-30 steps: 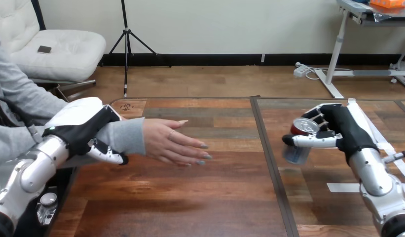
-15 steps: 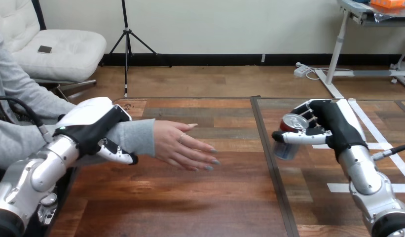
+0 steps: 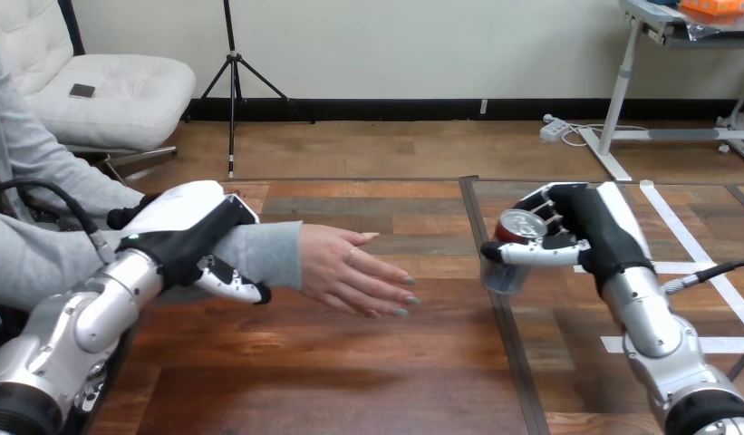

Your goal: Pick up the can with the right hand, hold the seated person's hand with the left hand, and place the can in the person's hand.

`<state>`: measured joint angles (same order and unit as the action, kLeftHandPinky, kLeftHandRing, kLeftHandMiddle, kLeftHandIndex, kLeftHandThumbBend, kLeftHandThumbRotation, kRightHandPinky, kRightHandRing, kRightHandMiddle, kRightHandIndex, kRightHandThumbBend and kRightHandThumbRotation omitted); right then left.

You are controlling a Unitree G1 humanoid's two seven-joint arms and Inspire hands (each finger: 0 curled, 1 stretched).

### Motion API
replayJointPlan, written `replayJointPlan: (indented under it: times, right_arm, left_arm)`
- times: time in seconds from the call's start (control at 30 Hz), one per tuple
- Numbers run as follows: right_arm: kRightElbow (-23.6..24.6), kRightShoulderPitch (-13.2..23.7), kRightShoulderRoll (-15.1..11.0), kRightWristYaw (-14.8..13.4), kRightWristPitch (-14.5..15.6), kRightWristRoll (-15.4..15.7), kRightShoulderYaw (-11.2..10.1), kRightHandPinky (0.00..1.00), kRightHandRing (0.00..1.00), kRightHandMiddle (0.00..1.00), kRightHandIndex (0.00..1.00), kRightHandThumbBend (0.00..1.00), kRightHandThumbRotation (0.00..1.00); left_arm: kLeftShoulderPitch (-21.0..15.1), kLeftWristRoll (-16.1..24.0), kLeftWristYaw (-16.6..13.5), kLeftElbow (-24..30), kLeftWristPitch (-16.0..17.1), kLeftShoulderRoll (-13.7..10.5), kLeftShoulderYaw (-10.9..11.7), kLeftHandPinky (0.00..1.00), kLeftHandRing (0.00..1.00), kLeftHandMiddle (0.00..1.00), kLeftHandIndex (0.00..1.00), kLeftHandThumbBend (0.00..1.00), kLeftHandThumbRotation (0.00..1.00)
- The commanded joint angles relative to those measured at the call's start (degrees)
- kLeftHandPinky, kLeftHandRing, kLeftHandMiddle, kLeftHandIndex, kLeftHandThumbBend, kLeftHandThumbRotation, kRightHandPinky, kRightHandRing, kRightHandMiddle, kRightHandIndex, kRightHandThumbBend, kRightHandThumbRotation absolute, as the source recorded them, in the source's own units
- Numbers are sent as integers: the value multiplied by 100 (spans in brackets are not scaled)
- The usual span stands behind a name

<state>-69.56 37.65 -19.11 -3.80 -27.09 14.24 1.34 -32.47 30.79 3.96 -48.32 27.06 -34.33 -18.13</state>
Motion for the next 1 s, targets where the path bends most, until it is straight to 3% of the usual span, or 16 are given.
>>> replayJointPlan:
  times: [0.0, 0.5, 0.97]
  right_arm:
    - [411, 750, 126, -58, -304, -88, -8, 36, 38, 42, 45, 79, 0]
    - [454, 886, 370, -188, -229, 91, 165, 35, 37, 42, 45, 80, 0]
    - [489, 1004, 681, -65, -256, 57, 231, 32, 35, 40, 44, 79, 0]
  left_arm:
    - [-671, -235, -154, 507, 181, 345, 199, 13, 18, 25, 26, 63, 0]
    - [-715, -190, -107, 462, 152, 498, 166, 13, 18, 25, 27, 63, 0]
    - [-737, -240, -65, 424, 152, 657, 194, 13, 18, 24, 26, 64, 0]
